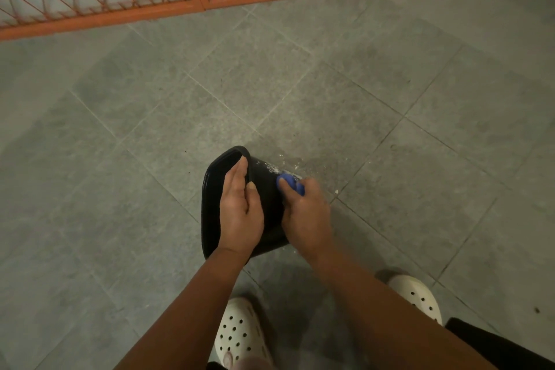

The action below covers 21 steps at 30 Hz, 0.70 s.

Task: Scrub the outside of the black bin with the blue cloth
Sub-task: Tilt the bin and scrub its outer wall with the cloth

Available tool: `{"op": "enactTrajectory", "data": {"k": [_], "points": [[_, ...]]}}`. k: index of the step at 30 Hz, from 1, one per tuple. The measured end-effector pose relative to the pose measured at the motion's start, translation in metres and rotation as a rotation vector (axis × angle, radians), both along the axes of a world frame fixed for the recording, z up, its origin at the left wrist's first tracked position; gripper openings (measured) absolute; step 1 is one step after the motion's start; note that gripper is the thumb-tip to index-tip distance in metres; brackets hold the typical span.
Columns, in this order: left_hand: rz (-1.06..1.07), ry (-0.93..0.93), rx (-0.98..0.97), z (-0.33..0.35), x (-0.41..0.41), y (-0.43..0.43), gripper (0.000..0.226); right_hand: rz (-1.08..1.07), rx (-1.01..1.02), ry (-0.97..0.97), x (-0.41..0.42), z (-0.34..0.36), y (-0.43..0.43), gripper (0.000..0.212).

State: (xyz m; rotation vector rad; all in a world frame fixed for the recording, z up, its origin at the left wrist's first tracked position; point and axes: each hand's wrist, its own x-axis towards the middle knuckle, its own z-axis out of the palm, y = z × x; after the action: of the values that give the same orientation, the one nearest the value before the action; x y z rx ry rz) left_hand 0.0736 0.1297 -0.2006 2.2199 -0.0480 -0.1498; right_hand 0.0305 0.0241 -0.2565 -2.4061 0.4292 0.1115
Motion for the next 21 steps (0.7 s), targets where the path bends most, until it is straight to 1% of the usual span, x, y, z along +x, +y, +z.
{"op": "enactTrajectory", "data": {"k": [4, 6, 9, 10, 13, 16, 17, 19, 21], "points": [[-0.011, -0.001, -0.017, 0.001, -0.001, 0.001, 0.045, -0.066, -0.028, 0.075, -0.003, -0.014, -0.012, 0.037], [-0.022, -0.003, -0.028, 0.000, -0.001, 0.001, 0.045, -0.071, -0.034, 0.036, -0.005, -0.010, -0.007, 0.037], [-0.043, -0.013, -0.015, -0.001, 0.000, 0.001, 0.046, -0.021, 0.006, -0.071, 0.000, -0.001, -0.001, 0.041], [-0.044, -0.012, -0.011, -0.002, 0.000, 0.001, 0.046, -0.007, 0.012, -0.081, 0.004, -0.003, -0.003, 0.040], [-0.035, -0.012, -0.015, -0.001, -0.002, 0.001, 0.046, -0.034, -0.020, 0.003, 0.009, -0.010, -0.011, 0.033], [-0.031, 0.000, -0.016, 0.000, -0.002, 0.000, 0.046, -0.149, 0.008, 0.082, 0.003, 0.000, -0.003, 0.031], [-0.025, 0.001, -0.012, 0.000, -0.001, 0.001, 0.046, -0.138, 0.013, 0.058, 0.000, 0.006, 0.003, 0.032], [-0.023, -0.006, 0.010, -0.001, 0.000, 0.003, 0.046, -0.043, -0.003, -0.007, -0.001, 0.013, 0.010, 0.036], [-0.015, -0.007, 0.019, -0.001, 0.000, 0.004, 0.046, 0.016, -0.028, -0.020, 0.005, 0.008, 0.007, 0.038]]}}
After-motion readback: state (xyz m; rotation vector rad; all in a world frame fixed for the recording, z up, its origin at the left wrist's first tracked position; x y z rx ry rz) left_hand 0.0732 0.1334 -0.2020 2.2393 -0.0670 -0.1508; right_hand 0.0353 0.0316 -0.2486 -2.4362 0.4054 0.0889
